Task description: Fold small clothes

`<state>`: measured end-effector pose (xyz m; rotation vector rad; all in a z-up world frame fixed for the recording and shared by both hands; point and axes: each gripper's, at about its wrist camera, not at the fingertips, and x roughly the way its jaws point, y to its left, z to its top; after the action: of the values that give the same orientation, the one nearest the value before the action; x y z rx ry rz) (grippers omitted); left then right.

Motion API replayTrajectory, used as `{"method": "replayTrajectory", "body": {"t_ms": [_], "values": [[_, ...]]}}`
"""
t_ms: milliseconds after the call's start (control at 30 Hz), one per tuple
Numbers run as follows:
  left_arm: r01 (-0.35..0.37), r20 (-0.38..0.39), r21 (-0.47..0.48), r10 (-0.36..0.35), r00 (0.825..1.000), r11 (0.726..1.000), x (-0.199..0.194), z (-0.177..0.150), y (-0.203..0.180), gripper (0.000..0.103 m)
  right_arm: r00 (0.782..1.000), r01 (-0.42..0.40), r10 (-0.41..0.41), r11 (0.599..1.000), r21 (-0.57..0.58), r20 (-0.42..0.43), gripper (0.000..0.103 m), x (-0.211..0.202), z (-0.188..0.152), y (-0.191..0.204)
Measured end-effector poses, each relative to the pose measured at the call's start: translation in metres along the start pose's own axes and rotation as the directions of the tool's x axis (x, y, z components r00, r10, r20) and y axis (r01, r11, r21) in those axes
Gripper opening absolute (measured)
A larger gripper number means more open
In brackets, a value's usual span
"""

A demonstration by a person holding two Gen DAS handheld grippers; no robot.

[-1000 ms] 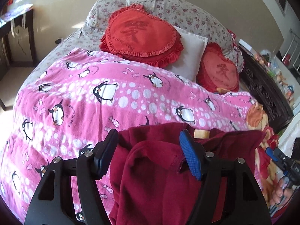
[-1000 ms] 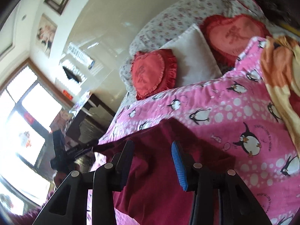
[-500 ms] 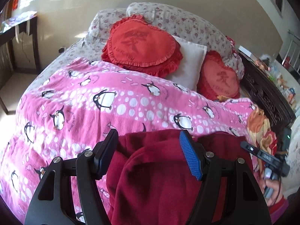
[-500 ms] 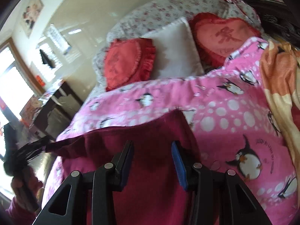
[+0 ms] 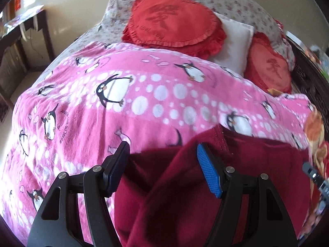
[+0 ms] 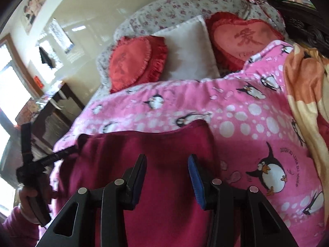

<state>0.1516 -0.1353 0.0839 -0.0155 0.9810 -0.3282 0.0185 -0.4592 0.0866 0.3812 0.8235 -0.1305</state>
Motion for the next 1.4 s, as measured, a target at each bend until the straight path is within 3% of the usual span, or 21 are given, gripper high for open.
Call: {"method": "replayTrajectory", "body": {"t_ms": [100,233,400,533,633,700,767,933,1000,1133,1267,1400], "values": [[-0.024,-0.012,-0.068,0.024,1.000,0.997,0.007,0.009,0.016,0.068,0.999,-0.007,0.009,0.998,0.063,-0.039,0.040,0.024,0.001,-0.020],[0.015,-0.020,-0.141,-0.018,1.000,0.990,-0.010,0.007,0.038,0.068,1.000,-0.015,0.015,0.997,0.078,-0.004,0.040,0.004,0.003,-0.017],[0.061,0.004,-0.065,-0.061,0.998,0.996,-0.050,-0.024,0.036,0.068,0.999,-0.032,0.032,0.999,0.010,0.030,0.040,-0.044,-0.011,0.004],[0.085,-0.024,-0.038,-0.086,0.996,0.996,-0.066,-0.064,0.040,0.068,0.999,-0.036,0.036,0.999,-0.021,-0.007,0.040,-0.055,-0.037,0.013],[0.062,-0.089,0.000,-0.062,0.994,0.998,-0.059,-0.098,0.041,0.068,0.994,0.037,-0.040,0.999,-0.031,-0.099,0.040,-0.033,-0.058,0.009],[0.029,-0.149,0.030,-0.025,0.989,0.999,-0.051,-0.117,0.042,0.068,0.993,0.059,-0.064,0.997,-0.049,-0.100,0.040,-0.028,-0.061,0.009],[0.037,-0.174,0.012,-0.034,0.984,0.999,-0.050,-0.132,0.051,0.068,0.990,0.084,-0.089,0.995,-0.051,-0.111,0.040,-0.033,-0.055,0.018],[0.077,-0.174,-0.055,-0.085,0.981,0.996,-0.062,-0.151,0.071,0.069,0.996,-0.053,0.044,0.992,-0.114,-0.074,0.041,-0.039,-0.042,0.076],[0.079,-0.179,-0.051,-0.087,0.980,0.996,-0.063,-0.154,0.072,0.069,0.987,-0.137,0.123,0.981,-0.138,-0.101,0.041,-0.025,-0.040,0.105],[0.079,-0.171,-0.063,-0.089,0.981,0.995,-0.064,-0.159,0.071,0.069,0.972,-0.220,0.190,0.943,-0.250,-0.140,0.041,0.017,-0.037,0.170],[0.090,-0.160,-0.081,-0.102,0.982,0.993,-0.064,-0.170,0.079,0.070,0.981,-0.176,0.132,0.909,-0.377,-0.140,0.036,0.063,-0.033,0.222],[0.100,-0.135,-0.081,-0.110,0.985,0.992,-0.063,-0.177,0.085,0.072,0.981,-0.143,0.076,0.904,-0.402,-0.179,0.034,0.110,-0.025,0.245]]}}
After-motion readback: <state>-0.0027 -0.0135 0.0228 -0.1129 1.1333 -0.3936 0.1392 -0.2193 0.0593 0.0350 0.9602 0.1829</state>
